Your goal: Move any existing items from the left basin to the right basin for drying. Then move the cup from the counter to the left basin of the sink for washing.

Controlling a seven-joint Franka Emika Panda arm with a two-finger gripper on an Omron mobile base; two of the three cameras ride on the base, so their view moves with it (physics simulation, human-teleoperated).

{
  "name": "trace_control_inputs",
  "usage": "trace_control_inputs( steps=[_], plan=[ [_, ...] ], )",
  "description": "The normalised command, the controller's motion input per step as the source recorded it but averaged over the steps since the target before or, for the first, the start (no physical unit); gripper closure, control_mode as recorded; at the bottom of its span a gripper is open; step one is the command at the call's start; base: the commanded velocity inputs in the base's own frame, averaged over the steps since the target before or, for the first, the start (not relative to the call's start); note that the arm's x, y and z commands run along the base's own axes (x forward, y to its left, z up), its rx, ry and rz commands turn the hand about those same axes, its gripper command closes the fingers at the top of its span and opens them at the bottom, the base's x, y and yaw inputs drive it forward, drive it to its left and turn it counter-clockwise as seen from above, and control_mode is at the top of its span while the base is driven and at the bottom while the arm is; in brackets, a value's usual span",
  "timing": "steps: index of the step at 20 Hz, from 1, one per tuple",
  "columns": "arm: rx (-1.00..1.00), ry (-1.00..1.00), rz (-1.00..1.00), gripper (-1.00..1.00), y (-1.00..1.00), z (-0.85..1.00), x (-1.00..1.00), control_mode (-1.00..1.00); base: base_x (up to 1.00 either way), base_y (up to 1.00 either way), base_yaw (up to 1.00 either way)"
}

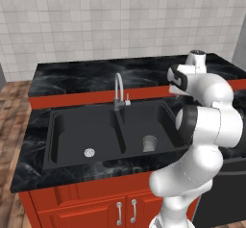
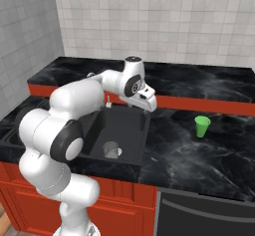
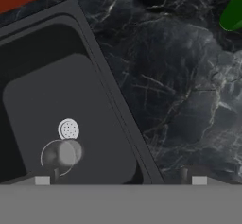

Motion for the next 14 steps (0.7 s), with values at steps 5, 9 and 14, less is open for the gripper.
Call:
trace_control_inputs(
  steps=[5, 9, 14],
  plan=[
    [0.00, -0.02, 0.00, -1.00, -0.38, 0.18, 0.00, -1.00, 0.00, 0.00, 0.00],
    [0.00, 0.00, 0.00, -1.00, -0.34, 0.09, 0.00, -1.00, 0.00, 0.00, 0.00],
    [0.00, 0.00, 0.00, -1.00, -0.39, 0.02, 0.00, -1.00, 0.00, 0.00, 0.00]
  ],
)
